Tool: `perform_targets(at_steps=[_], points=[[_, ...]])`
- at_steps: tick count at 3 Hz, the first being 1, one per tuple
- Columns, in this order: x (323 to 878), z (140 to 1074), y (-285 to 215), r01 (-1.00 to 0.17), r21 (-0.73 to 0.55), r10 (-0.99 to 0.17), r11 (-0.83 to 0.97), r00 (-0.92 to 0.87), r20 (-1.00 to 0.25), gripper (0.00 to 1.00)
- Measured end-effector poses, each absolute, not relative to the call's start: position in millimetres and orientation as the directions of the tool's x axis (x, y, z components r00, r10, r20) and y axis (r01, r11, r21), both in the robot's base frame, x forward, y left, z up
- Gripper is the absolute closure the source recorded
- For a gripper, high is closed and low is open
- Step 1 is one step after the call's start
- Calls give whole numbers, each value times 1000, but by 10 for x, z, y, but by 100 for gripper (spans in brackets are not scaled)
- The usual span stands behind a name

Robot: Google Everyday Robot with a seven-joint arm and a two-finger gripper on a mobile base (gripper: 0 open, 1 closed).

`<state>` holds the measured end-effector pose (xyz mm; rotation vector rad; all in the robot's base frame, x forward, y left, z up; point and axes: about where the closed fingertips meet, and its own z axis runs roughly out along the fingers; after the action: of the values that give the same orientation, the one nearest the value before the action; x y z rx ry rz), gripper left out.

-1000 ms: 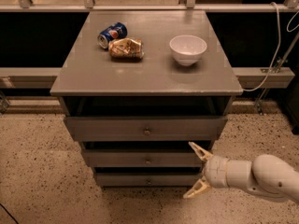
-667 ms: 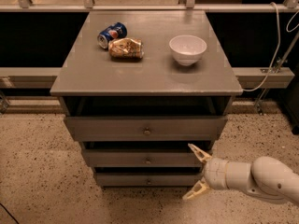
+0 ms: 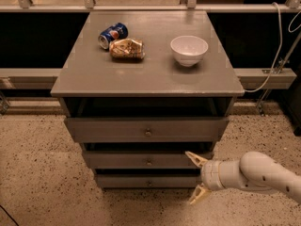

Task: Open bottom drawer

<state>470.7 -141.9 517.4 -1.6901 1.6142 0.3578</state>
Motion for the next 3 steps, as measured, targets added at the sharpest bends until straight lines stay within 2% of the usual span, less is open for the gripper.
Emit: perform_targets(at_steps=[1, 3], points=[[4722, 4602, -1581, -959, -282, -771, 24, 162, -616, 0], [4762, 3521, -2084, -973, -218, -830, 74, 61, -554, 0]])
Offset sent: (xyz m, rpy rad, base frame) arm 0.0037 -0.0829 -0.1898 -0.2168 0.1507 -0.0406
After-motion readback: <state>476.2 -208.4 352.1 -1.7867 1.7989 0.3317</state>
